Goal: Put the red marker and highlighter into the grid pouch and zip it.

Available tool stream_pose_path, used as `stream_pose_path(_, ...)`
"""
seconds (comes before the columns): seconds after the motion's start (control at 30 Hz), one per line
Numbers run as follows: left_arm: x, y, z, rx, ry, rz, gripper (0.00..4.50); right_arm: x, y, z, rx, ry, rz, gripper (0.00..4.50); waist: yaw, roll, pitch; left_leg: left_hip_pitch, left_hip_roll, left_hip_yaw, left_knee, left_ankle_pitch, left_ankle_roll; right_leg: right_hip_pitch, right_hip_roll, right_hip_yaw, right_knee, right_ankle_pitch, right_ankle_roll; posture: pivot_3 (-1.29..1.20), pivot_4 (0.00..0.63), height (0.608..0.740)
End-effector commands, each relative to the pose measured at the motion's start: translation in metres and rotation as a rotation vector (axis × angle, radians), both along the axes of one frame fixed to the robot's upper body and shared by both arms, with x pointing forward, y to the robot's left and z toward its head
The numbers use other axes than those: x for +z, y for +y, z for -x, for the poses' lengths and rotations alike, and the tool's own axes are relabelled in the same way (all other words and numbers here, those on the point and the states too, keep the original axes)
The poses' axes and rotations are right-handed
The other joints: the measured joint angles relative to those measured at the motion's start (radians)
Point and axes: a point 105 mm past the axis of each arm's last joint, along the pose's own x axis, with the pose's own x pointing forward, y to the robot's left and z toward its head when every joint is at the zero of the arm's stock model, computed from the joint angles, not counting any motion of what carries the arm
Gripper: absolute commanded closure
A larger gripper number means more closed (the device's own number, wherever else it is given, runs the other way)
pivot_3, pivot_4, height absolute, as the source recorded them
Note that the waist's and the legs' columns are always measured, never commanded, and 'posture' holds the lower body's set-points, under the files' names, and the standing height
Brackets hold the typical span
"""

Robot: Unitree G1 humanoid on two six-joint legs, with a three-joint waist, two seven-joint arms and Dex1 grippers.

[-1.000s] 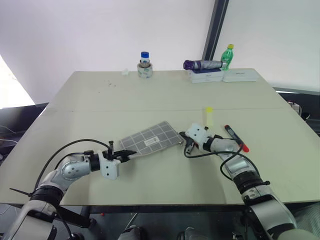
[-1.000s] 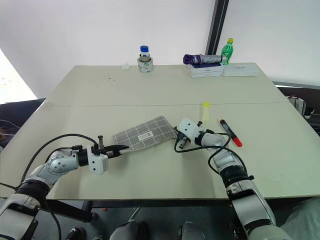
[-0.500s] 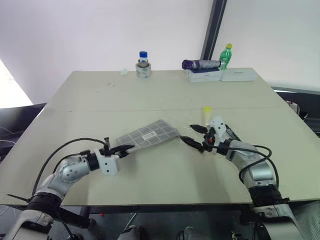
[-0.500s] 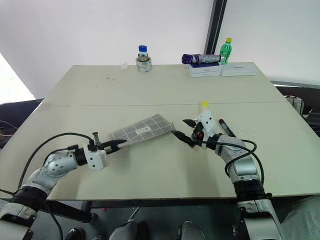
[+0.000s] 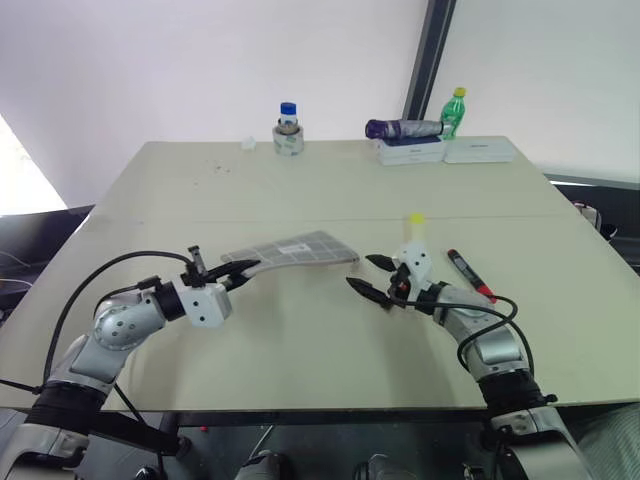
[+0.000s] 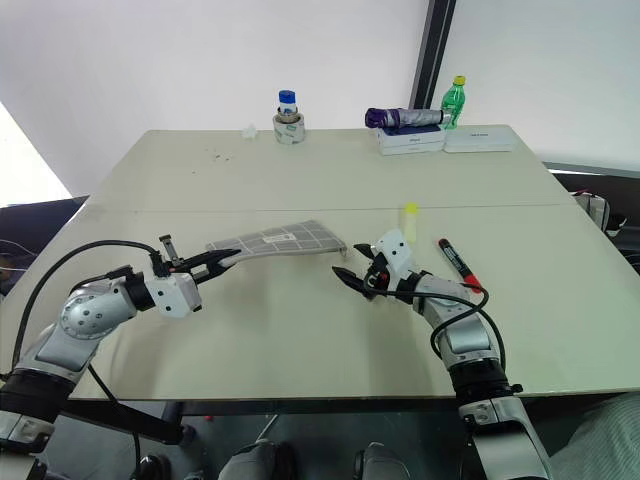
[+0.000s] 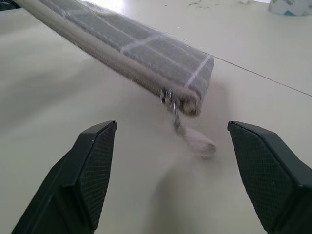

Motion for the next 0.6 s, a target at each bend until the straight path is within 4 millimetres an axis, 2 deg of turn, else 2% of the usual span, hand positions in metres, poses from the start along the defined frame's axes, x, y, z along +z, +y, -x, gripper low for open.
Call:
stream_pose_path(0.03,0.021,0.000,0.004,-0.001,-0.051,0.077,4.50,0.018,-0.001,-0.009,-0.036,-0.047,-0.063,0.72,0.000,0.000,0.000,0.000,0.000,0.000,0.000,0.000,0.000,0.000,0.000,0.000,0.000,0.000,0.000,0.00,0.150,0.740)
stream_pose_path(0.07,0.022,-0.001,0.003,-0.001,-0.051,0.090,4.50,0.018,0.001,-0.009,-0.028,-0.035,-0.080,0.72,-0.001,0.000,0.000,0.000,0.000,0.000,0.000,0.003,-0.005,0.000,0.000,0.000,0.000,0.000,0.000,0.00,0.150,0.740)
stream_pose_path(0.37,0.020,-0.006,0.005,-0.009,-0.040,0.103,4.50,0.021,0.021,-0.008,0.023,-0.021,-0.135,0.72,0.001,0.000,0.000,0.000,0.000,0.000,0.000,0.003,-0.005,0.000,0.000,0.000,0.000,0.000,0.000,0.00,0.150,0.740)
stream_pose_path(0.47,0.017,-0.008,0.006,-0.013,-0.036,0.093,4.50,0.022,0.024,-0.006,0.054,0.004,-0.167,1.51,0.002,0.000,0.000,0.000,0.000,0.000,0.000,0.003,-0.005,0.000,0.000,0.000,0.000,0.000,0.000,0.00,0.150,0.740)
stream_pose_path(0.6,0.013,-0.007,0.005,-0.012,-0.030,0.083,4.50,0.023,0.027,-0.004,0.066,0.018,-0.186,3.65,0.000,0.000,0.000,0.000,0.000,0.000,0.000,0.003,-0.005,0.000,0.000,0.000,0.000,0.000,0.000,0.00,0.150,0.740)
